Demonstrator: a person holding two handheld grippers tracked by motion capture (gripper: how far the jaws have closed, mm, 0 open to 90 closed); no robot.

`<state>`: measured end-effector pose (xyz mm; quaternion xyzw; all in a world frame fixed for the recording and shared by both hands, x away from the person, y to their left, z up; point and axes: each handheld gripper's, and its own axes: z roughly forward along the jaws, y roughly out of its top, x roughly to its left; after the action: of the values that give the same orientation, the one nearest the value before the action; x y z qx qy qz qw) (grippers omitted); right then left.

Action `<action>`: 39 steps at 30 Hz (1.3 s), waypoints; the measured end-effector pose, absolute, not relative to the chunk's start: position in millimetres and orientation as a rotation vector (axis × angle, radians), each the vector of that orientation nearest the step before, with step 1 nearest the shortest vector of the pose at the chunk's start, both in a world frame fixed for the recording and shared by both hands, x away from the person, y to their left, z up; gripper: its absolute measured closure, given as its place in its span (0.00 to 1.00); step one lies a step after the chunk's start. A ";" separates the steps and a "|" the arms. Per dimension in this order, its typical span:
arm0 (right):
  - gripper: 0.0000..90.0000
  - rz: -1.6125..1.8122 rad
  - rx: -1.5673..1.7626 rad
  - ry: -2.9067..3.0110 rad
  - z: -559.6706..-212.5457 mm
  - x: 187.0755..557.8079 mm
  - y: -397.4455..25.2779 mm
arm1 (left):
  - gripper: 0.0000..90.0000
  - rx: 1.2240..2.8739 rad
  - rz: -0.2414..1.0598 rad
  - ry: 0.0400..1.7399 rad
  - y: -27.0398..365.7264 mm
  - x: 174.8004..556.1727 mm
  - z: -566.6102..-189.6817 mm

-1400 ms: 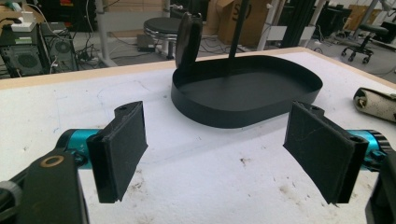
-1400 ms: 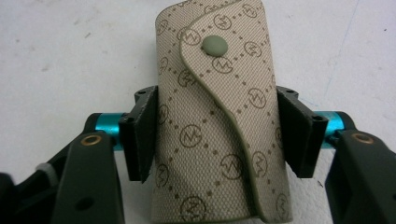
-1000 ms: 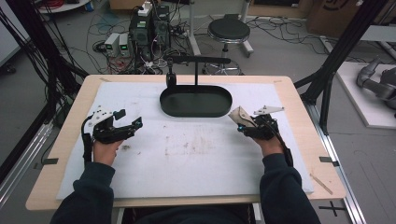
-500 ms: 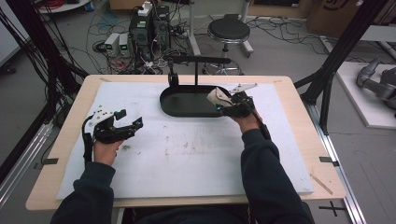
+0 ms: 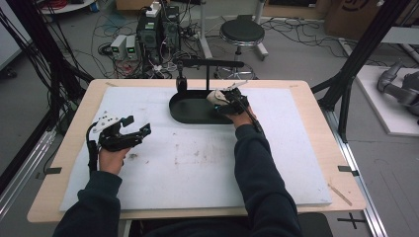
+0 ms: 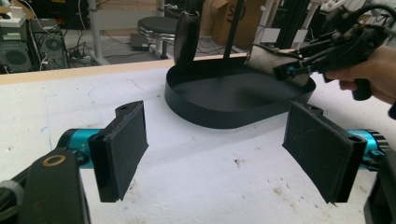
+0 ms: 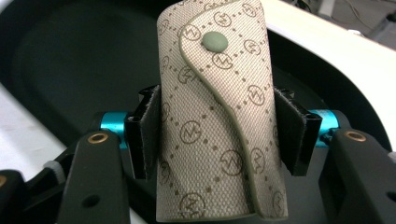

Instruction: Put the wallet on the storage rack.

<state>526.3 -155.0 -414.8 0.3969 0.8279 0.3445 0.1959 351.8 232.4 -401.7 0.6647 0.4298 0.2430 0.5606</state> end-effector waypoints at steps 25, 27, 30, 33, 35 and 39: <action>0.27 1.189 1.087 2.211 -369.2 476.0 -204.0 | 0.24 1.543 0.556 1.002 231.9 353.1 -401.7; 0.23 1.161 1.092 2.212 -365.3 463.8 -215.3 | 0.22 1.535 0.562 0.999 231.3 353.8 -400.4; 0.23 1.135 1.050 2.189 -364.1 439.9 -232.5 | 0.22 1.544 0.570 0.979 230.0 354.0 -398.7; 0.23 1.117 1.021 2.163 -367.3 416.1 -252.0 | 0.22 1.548 0.580 0.975 229.2 354.0 -398.6; 0.23 1.131 1.019 2.129 -372.5 400.4 -266.1 | 0.22 1.549 0.585 0.973 229.4 353.6 -398.3; 0.23 1.141 1.051 2.070 -386.6 374.8 -292.9 | 0.22 1.558 0.603 0.956 228.7 351.4 -396.2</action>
<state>374.8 -292.9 -386.6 0.3908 0.7696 0.4242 0.2740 351.4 228.7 -396.2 0.6642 0.4075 0.2569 0.5717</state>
